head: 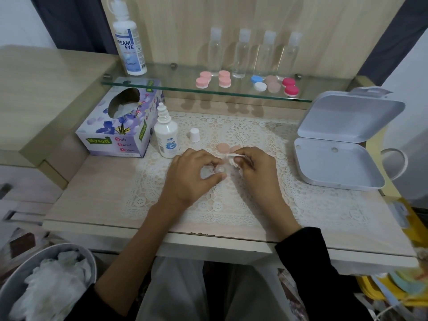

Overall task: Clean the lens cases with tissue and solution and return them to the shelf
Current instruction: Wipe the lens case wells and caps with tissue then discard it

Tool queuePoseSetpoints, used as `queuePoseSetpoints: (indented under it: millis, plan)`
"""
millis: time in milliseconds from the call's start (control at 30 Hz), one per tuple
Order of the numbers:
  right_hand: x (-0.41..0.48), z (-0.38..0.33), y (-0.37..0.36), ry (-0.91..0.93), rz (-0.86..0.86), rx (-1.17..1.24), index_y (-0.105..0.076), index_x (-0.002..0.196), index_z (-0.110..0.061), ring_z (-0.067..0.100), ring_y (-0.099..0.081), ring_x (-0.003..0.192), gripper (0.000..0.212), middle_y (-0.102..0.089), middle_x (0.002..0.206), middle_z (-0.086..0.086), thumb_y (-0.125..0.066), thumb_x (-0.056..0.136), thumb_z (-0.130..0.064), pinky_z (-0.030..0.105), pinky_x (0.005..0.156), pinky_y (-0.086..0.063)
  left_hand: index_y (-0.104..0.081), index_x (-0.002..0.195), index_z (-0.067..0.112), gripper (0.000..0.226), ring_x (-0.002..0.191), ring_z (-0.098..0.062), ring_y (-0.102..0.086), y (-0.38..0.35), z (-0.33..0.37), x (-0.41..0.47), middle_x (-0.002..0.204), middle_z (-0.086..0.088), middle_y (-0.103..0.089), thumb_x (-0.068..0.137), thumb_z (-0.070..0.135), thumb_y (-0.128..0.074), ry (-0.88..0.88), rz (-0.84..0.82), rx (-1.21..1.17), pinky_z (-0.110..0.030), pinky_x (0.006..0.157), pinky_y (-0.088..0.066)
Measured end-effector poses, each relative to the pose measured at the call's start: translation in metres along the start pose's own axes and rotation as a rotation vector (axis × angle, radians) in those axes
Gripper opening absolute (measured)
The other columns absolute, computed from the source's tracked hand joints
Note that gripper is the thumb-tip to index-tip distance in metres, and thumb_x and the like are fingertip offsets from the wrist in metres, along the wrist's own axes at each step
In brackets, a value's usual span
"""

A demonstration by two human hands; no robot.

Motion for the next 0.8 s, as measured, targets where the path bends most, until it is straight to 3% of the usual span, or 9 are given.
queuePoseSetpoints:
  millis: [233,500,667,800]
  plan:
    - [-0.002,0.006,0.003,-0.060,0.028,-0.030,-0.071,0.088,-0.006,0.020,-0.059,0.079,0.016,-0.066,0.083,0.006,-0.059,0.085,0.004,0.023,0.067,-0.040,-0.071,0.100,0.034,0.043,0.096,-0.004,-0.052,0.001,0.000,0.000,0.097,0.019,-0.066,0.072,0.061,-0.052,0.006,0.005,0.001,-0.037,0.087,-0.040]
    - [-0.007,0.013,0.015,-0.106,0.072,-0.085,-0.066,0.081,-0.002,0.024,-0.055,0.079,0.010,-0.062,0.082,0.009,-0.058,0.084,0.004,0.027,0.065,-0.030,-0.071,0.100,0.033,0.044,0.095,-0.003,-0.051,0.000,-0.001,0.000,0.098,0.020,-0.065,0.073,0.062,-0.052,0.005,0.005,0.007,-0.038,0.086,-0.041]
    - [-0.009,0.016,0.018,-0.106,0.089,-0.019,-0.066,0.080,-0.005,0.023,-0.055,0.076,0.011,-0.063,0.079,0.009,-0.058,0.082,0.002,0.030,0.066,-0.036,-0.071,0.100,0.033,0.043,0.096,-0.003,-0.050,-0.001,-0.001,0.000,0.098,0.020,-0.065,0.073,0.062,-0.053,0.007,-0.001,-0.013,-0.039,0.088,-0.041]
    - [-0.012,-0.004,0.021,0.022,0.129,0.094,-0.070,0.089,-0.009,0.013,-0.060,0.081,0.018,-0.067,0.086,0.003,-0.055,0.081,-0.003,0.025,0.071,-0.046,-0.071,0.100,0.033,0.044,0.097,-0.005,-0.051,-0.001,-0.002,0.000,0.099,0.019,-0.065,0.073,0.063,-0.052,0.011,-0.007,0.003,-0.040,0.087,-0.041]
Point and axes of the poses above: each hand's wrist, its own x-axis towards the middle knuckle, its own y-axis out of the back of the hand, z = x × y, the point moved 9 cm from there along x, towards the middle knuckle
